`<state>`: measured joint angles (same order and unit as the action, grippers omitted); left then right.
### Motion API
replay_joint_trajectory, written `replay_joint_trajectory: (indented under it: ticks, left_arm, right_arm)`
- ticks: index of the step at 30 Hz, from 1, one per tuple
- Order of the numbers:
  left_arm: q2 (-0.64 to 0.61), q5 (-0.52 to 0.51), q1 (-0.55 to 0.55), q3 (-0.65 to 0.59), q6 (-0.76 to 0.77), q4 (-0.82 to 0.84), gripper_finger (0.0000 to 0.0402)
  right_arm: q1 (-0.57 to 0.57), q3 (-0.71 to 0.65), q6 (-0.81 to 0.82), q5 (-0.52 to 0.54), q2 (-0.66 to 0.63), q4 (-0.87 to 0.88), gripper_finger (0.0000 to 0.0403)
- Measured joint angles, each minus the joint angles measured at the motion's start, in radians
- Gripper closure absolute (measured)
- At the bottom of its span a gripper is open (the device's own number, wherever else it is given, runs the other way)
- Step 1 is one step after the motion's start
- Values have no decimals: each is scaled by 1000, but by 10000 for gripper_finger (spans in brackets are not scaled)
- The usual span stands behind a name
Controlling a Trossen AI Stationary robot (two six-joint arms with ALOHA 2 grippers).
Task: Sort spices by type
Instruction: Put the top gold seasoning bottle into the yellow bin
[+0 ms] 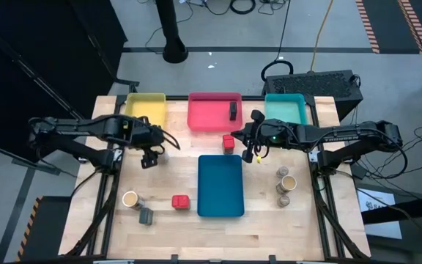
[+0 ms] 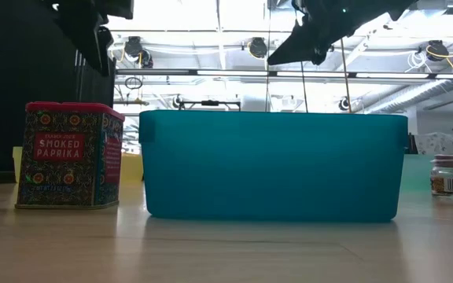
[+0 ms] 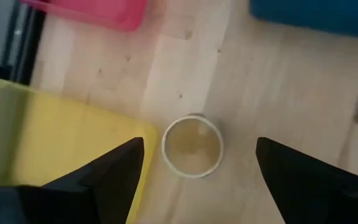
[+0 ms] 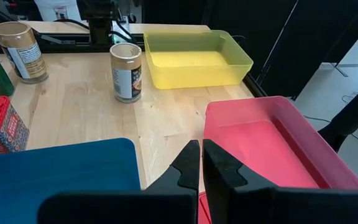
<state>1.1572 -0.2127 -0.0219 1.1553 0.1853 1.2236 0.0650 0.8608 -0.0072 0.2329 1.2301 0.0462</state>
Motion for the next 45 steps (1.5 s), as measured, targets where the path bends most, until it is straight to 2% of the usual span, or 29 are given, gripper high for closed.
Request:
replay_joint_trajectory:
  ticks: [7,11,17,31,38,45]
  left_arm:
    - [-11,66,-106,-15,-59,-30,84]
    - [-15,128,-139,-120,-71,-104,84]
    - [-25,117,-143,-270,-88,-209,84]
    - [-25,139,-148,-425,-79,-379,84]
    - [-25,156,-148,-443,-87,-435,85]
    - [-23,157,-148,-442,-86,-434,122]
  right_arm:
    - [0,0,-7,0,0,1,403]
    - [0,0,-8,0,0,7,403]
    - [0,0,-8,0,0,8,403]
    - [2,0,-8,0,0,4,403]
    - [2,0,-8,1,0,4,403]
    - [2,0,-8,1,0,4,403]
